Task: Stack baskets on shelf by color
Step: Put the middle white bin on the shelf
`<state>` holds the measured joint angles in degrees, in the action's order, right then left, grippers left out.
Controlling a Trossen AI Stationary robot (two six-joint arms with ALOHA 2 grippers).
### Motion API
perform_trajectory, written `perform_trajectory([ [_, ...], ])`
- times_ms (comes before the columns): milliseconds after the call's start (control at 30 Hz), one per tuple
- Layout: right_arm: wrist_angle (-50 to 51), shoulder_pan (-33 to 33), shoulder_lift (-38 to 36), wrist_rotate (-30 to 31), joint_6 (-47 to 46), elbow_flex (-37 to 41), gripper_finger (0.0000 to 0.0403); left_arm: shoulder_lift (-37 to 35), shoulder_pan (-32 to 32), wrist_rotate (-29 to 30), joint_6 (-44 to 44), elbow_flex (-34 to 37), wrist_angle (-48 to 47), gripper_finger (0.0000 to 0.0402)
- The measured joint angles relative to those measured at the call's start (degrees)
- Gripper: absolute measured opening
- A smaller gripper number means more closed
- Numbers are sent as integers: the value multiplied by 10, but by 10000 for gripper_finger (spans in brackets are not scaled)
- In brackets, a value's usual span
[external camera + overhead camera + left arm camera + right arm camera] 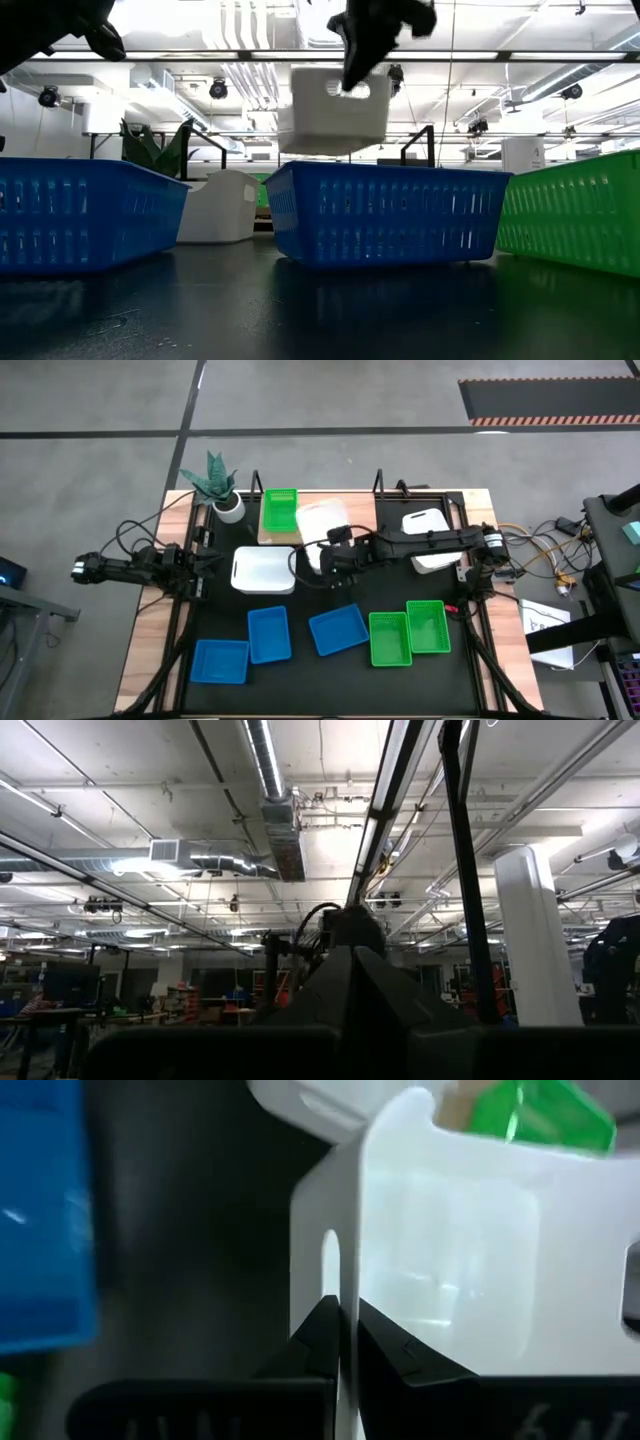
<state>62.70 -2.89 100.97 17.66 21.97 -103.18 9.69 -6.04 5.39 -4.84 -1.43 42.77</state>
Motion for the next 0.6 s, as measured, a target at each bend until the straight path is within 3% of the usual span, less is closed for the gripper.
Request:
perform_trajectory([
  [600, -110, 173, 0, -17, 26, 98, 8, 0, 0, 0, 0, 0, 0, 0],
])
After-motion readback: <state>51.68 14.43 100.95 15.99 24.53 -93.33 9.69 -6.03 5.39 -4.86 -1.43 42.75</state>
